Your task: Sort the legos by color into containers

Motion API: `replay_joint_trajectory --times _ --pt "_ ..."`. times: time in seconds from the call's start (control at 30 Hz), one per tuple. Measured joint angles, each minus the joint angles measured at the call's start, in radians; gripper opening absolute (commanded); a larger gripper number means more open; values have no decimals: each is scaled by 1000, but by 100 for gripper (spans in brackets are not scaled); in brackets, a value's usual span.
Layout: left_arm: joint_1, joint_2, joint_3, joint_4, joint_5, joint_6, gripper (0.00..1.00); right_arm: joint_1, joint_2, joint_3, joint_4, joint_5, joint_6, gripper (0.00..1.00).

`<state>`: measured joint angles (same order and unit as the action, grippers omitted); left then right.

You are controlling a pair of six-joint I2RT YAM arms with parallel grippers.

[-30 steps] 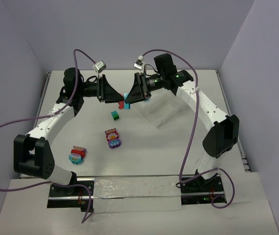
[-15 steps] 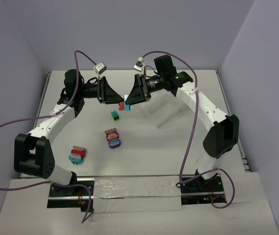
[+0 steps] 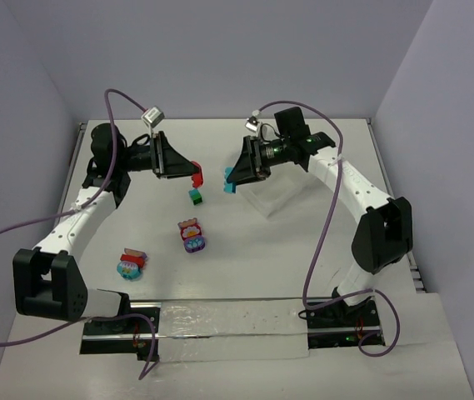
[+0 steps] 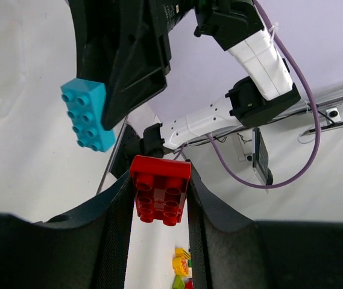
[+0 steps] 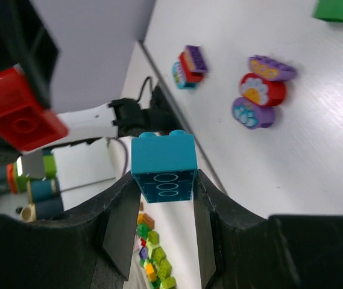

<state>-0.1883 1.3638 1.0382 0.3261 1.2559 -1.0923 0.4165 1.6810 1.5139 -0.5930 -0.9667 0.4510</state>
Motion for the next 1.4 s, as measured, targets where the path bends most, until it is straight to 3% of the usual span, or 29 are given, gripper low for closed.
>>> replay_joint_trajectory --times 0.1,0.27,0.47,1.0,1.1,1.23,1.4 --pt "9 -2 4 -36 -26 14 0 -6 0 1 -22 97 13 6" --pt "23 24 70 -290 -163 145 0 -25 3 62 -168 491 133 4" --pt "26 31 118 -472 -318 221 0 -48 3 79 -217 781 211 4" --pt "26 31 160 -631 -451 286 0 -48 334 478 -272 957 179 11" --pt "26 30 160 -654 -467 293 0 -48 409 528 -265 959 177 19" --pt "27 28 165 -676 -480 297 0 -48 478 572 -261 959 175 49" --pt "26 28 181 -691 -492 297 0 -48 549 660 -258 957 166 74"
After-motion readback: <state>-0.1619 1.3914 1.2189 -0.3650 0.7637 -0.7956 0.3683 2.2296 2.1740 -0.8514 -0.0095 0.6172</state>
